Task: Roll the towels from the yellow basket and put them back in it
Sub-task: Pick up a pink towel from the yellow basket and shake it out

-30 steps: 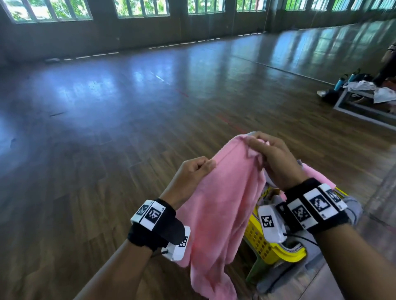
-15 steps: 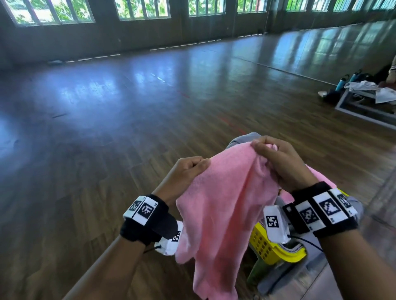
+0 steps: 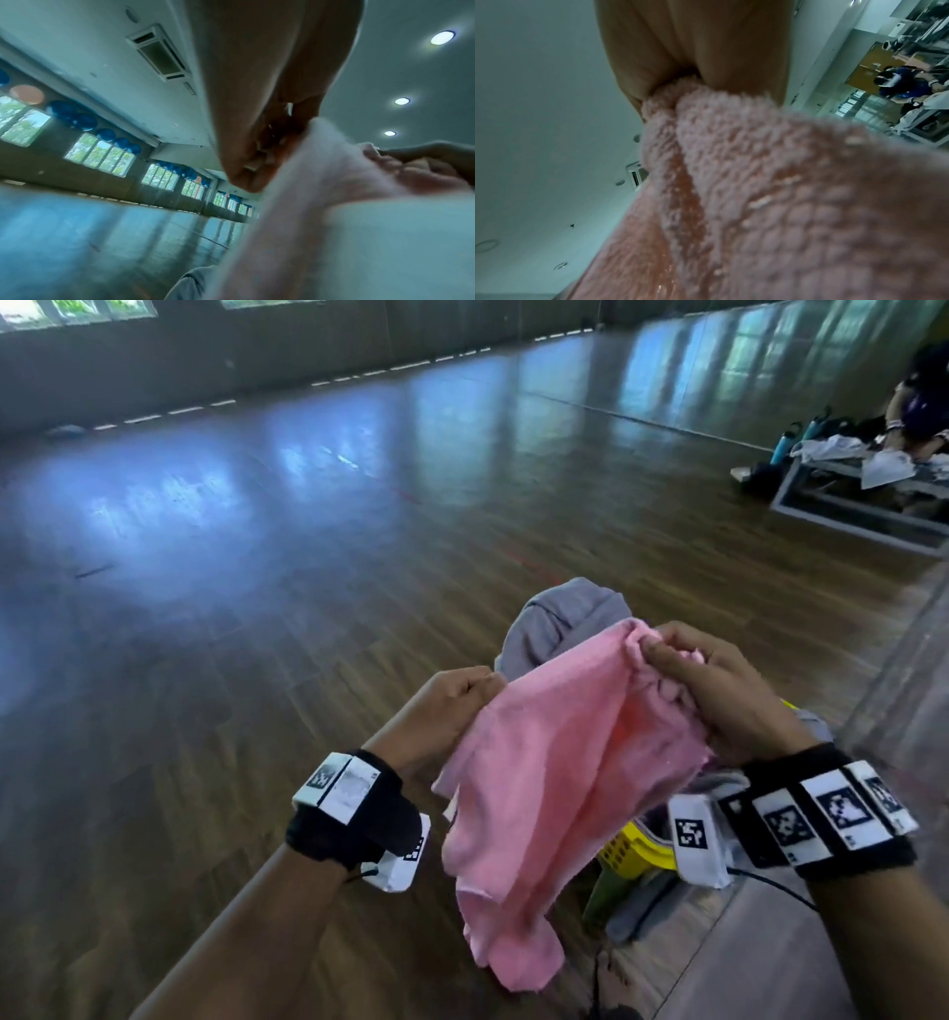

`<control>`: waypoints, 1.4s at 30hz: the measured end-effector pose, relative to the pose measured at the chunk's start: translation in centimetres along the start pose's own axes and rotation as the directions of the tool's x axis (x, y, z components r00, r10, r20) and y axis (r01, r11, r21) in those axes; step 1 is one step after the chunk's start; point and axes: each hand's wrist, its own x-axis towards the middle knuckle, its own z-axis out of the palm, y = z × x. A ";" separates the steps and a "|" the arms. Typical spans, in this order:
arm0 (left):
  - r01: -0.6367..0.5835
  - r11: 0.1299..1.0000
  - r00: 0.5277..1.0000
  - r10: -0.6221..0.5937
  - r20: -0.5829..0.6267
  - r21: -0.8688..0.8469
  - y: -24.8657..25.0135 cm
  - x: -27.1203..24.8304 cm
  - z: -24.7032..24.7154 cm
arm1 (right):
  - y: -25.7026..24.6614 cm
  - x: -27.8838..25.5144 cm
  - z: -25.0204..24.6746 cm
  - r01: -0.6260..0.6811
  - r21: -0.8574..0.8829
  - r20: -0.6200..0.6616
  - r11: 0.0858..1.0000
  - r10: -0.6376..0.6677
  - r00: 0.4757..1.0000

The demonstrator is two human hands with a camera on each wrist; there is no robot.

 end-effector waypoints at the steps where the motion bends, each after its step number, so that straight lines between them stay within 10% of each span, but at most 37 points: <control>1: -0.024 0.998 0.999 0.026 -0.043 0.054 0.0 0.7 0.6 | 0.5 -0.5 -0.4 -0.009 -0.022 0.009 1.000 0.009 1.000; 8: -0.216 0.950 0.976 0.203 0.080 0.226 4.0 4.4 9.9 | 2.8 -4.7 -1.5 -0.112 -0.096 0.145 0.989 0.125 0.981; 12: -0.292 0.937 0.942 0.247 0.229 0.191 4.9 6.3 15.8 | 3.6 -6.7 -7.4 -0.100 0.000 -0.179 0.995 0.099 0.979; 16: -0.309 0.944 0.877 0.234 0.420 0.119 5.8 8.1 22.1 | 3.4 -10.1 -18.0 -0.062 0.066 -0.510 0.996 0.087 0.856; 23: -0.309 0.944 0.771 0.178 0.612 0.114 8.6 10.5 34.4 | 2.6 -17.6 -33.6 -0.084 0.039 -0.730 0.996 0.086 0.679; 30: -0.358 0.933 0.641 0.279 0.715 -0.043 15.2 13.2 50.6 | 4.4 -19.4 -39.6 -0.333 -0.190 -0.349 0.923 0.254 0.902; 42: -0.343 0.936 0.536 0.268 0.801 -0.083 21.7 27.4 67.5 | 4.0 -15.3 -61.8 -0.227 -0.156 -0.705 0.961 0.053 0.707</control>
